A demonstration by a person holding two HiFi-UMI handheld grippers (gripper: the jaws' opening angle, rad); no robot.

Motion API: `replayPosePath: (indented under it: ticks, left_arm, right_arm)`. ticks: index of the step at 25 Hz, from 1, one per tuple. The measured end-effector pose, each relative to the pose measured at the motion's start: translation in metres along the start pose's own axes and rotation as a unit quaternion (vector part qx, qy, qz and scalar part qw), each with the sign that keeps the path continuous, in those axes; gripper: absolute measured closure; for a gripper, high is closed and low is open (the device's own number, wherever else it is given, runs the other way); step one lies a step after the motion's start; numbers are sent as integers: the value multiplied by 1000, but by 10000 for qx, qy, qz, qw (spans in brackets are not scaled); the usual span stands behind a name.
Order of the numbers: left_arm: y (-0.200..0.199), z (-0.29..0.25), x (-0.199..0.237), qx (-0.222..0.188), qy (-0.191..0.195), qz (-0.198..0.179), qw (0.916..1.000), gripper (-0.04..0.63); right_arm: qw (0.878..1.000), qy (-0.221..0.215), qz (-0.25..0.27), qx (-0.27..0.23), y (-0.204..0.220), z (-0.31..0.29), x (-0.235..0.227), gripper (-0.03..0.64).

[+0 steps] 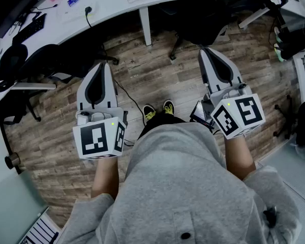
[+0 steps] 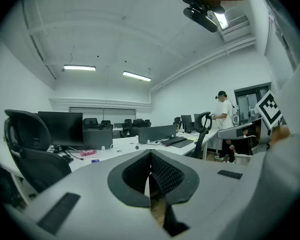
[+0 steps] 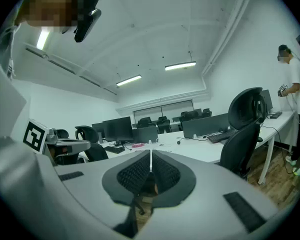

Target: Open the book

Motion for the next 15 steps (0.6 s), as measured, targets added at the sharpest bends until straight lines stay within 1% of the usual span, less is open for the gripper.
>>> replayPosePath:
  ticks: [9,15]
  left_arm:
    - [-2,3,2,-27,80,-108,9999,588]
    - [-3,9,12,-88,3,-215,9997,588]
  right_arm:
    - [9998,-175,56,62,-1,-6,13,588]
    - [9996,-259,-46,38,-3,-11,24,588]
Point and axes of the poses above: the fingertips, and each gripper's own axes: z backward along the fingers, x to its left, y out of its underside, the point moved 7 cm from there along z, backward along the fingers, and after that the axes turned 3 degrees about -y, right-handed, at the moved point
